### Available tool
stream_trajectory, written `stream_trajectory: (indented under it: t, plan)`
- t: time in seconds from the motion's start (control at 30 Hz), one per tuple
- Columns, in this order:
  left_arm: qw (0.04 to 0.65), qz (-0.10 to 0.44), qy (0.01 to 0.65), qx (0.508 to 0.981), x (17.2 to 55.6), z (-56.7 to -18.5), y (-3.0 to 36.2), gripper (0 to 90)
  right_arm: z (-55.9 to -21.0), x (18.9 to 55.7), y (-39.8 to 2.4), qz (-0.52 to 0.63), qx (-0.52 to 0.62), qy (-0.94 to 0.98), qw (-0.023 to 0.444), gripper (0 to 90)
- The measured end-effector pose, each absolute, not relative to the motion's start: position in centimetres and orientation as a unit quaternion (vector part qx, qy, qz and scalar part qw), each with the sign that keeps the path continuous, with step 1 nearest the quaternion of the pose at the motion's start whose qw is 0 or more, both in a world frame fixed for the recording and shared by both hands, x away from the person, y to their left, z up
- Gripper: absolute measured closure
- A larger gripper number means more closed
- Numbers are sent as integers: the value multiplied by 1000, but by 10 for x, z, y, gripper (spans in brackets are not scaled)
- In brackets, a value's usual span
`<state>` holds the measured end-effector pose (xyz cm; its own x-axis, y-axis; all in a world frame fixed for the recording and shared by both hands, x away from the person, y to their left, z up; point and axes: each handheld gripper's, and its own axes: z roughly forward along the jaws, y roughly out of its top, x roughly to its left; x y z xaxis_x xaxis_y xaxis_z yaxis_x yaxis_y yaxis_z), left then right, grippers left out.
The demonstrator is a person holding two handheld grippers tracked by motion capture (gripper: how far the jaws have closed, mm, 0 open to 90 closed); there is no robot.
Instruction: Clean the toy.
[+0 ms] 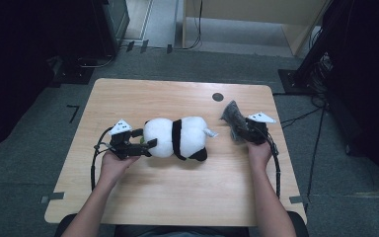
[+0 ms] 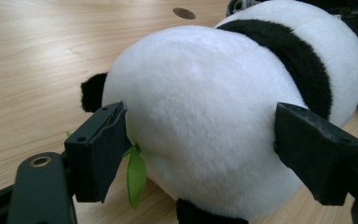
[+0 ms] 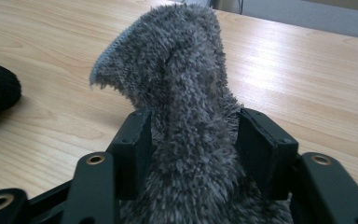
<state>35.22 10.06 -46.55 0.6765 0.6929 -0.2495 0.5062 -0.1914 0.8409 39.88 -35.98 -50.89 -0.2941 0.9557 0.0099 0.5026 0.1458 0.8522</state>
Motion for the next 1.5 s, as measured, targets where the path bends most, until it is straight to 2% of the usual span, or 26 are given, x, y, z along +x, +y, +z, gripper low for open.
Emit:
stream_trajectory:
  t: [0.27, 0.63, 0.83, 0.93, 1.0, 1.03, 1.1, 1.23, 1.43, 1.5]
  plan:
    - [498, 95, 392, 768, 353, -466, 101, 159, -520, 407, -352, 362, 497, 728, 304, 524]
    - [493, 116, 395, 766, 350, -464, 98, 156, -522, 411, -348, 324, 501, 746, 295, 495]
    - [488, 97, 408, 765, 351, -464, 100, 155, -522, 411, -347, 320, 497, 748, 301, 486]
    - [489, 104, 402, 767, 350, -464, 99, 157, -522, 410, -346, 320, 492, 751, 303, 536]
    - [489, 114, 393, 770, 349, -464, 99, 157, -522, 410, -346, 320, 491, 751, 303, 636]
    - [490, 117, 392, 770, 348, -464, 99, 157, -522, 410, -346, 320, 491, 751, 303, 636]
    - [502, 125, 392, 761, 345, -467, 99, 160, -519, 410, -344, 304, 485, 757, 315, 693]
    - [502, 119, 396, 760, 346, -466, 100, 161, -513, 410, -344, 309, 489, 757, 305, 710]
    - [500, 115, 399, 760, 344, -460, 100, 162, -488, 406, -345, 341, 499, 755, 252, 713]
    - [502, 115, 398, 759, 344, -459, 100, 161, -486, 405, -345, 347, 499, 754, 249, 715]
